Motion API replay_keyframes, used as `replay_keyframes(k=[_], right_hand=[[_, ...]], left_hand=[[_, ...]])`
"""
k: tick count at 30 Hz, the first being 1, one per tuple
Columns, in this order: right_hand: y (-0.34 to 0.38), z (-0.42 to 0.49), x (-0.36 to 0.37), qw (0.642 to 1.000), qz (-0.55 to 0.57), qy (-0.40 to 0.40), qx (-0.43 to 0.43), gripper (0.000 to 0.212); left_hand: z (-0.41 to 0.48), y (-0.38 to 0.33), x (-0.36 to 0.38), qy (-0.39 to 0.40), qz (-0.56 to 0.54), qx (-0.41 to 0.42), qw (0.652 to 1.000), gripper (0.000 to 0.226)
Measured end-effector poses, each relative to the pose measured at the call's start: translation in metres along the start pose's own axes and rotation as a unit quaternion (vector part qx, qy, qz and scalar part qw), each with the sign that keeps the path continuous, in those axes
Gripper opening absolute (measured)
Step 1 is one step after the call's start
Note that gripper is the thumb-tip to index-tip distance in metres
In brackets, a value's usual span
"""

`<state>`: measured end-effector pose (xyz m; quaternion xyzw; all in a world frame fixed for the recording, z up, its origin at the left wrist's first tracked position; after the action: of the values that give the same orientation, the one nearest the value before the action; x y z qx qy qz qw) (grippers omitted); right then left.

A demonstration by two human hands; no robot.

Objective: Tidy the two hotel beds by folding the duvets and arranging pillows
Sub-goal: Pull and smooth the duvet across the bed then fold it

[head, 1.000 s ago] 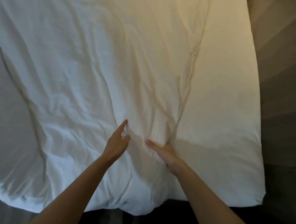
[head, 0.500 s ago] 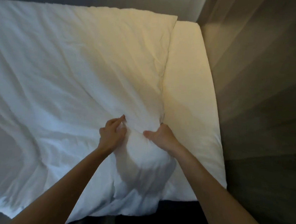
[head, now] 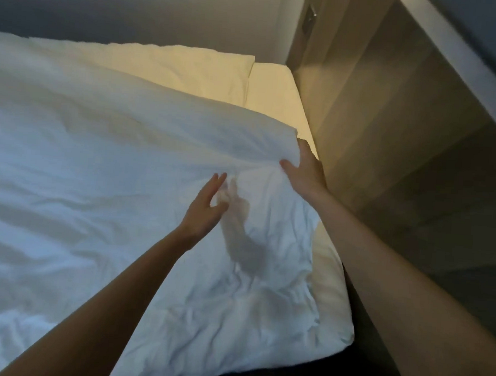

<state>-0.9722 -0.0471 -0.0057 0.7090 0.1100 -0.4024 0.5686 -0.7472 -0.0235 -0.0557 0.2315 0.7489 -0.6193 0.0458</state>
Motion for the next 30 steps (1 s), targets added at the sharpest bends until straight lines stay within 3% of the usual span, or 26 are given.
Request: replay_keyframes(k=[3, 7, 11, 14, 21, 25, 27, 30], right_hand=[[-0.048, -0.018, 0.023, 0.999, 0.014, 0.033, 0.039, 0.064], [-0.139, -0.079, 0.051, 0.976, -0.036, 0.082, 0.197, 0.077], [-0.229, -0.152, 0.077, 0.927, -0.095, 0.169, 0.321, 0.093], [-0.264, -0.188, 0.091, 0.912, -0.031, 0.167, 0.374, 0.103], [-0.257, -0.191, 0.102, 0.953, 0.039, 0.097, 0.284, 0.096], [-0.243, -0.19, 0.065, 0.973, 0.014, 0.067, 0.219, 0.059], [-0.233, -0.192, 0.043, 0.979, 0.002, 0.066, 0.192, 0.044], [-0.216, -0.189, 0.018, 0.988, -0.029, 0.045, 0.148, 0.039]], left_hand=[[-0.015, 0.036, -0.001, -0.005, 0.009, -0.025, 1.0, 0.06], [-0.038, 0.08, 0.0, 0.009, 0.05, -0.053, 0.997, 0.06], [-0.067, 0.132, 0.012, 0.067, 0.196, -0.052, 0.977, 0.066], [-0.096, 0.172, 0.034, 0.131, 0.241, -0.072, 0.959, 0.076], [-0.138, 0.219, 0.102, 0.198, 0.308, -0.106, 0.924, 0.111], [-0.155, 0.209, 0.13, 0.228, 0.403, -0.083, 0.882, 0.129], [-0.158, 0.197, 0.137, 0.206, 0.449, -0.059, 0.867, 0.128], [-0.153, 0.163, 0.135, 0.13, 0.48, -0.003, 0.867, 0.104]])
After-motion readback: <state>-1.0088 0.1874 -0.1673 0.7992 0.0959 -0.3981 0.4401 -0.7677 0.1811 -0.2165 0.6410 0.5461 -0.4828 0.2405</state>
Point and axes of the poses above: each hand's wrist, its own z-axis towards the middle knuckle, its own x-axis out of the palm, y = z × x, the point moved 8 cm from there along z, towards the middle knuckle, and after that the axes turned 8 degrees about -y, right-handed, at the moved point
